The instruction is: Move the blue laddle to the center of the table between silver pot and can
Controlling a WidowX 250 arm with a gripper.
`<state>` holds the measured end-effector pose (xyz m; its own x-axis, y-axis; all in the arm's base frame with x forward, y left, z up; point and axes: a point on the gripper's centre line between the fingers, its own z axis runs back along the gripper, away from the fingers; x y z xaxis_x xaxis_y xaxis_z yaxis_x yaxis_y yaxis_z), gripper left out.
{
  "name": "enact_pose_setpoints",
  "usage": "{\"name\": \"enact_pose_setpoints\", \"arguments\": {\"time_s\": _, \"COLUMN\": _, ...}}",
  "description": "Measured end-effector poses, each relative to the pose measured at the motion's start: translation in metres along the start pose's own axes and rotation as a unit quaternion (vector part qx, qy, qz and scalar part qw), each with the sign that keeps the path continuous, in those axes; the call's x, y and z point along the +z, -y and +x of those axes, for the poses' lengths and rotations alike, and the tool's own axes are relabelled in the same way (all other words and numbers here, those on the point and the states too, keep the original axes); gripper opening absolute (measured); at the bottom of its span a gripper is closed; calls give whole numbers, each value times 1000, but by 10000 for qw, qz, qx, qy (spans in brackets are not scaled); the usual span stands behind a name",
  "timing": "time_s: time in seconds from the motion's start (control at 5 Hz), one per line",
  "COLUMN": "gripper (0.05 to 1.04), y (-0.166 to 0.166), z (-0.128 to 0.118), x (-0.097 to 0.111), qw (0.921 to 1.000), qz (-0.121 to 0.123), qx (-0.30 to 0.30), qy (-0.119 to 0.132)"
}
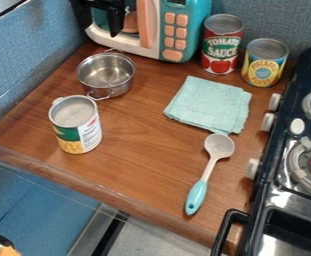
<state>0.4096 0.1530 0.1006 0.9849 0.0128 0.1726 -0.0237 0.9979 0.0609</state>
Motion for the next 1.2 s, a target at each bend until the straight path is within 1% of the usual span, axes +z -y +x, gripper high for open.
{"name": "enact_pose_setpoints", "arguments": {"time_s": 0.2, "gripper": 1000, "y": 4, "z": -8, "x": -20, "qw": 9997, "qz": -102, "qx": -24, "qy": -241}}
{"name": "enact_pose_setpoints", "arguments": {"time_s": 0.4, "gripper": 1000, "y": 52, "z": -32, "x": -26, "qw": 9957, "qz": -476, "qx": -673, "qy": -422}}
{"name": "enact_pose_setpoints", "arguments": {"time_s": 0.6, "gripper": 1000, "y": 104, "z": -47, "x": -4, "qw": 9898, "qz": -577, "qx": -1276, "qy": -261}}
{"name": "enact_pose_setpoints", "arguments": {"time_s": 0.8, "gripper": 999, "y": 143, "z": -79, "x": -3, "qw": 9858, "qz": -676, "qx": -1477, "qy": -430}}
{"name": "enact_pose_setpoints", "arguments": {"time_s": 1.0, "gripper": 999, "y": 184, "z": -107, "x": -12, "qw": 9814, "qz": -711, "qx": -1638, "qy": -701}}
{"name": "enact_pose_setpoints", "arguments": {"time_s": 1.2, "gripper": 999, "y": 194, "z": -128, "x": -25, "qw": 9839, "qz": -530, "qx": -1453, "qy": -896}}
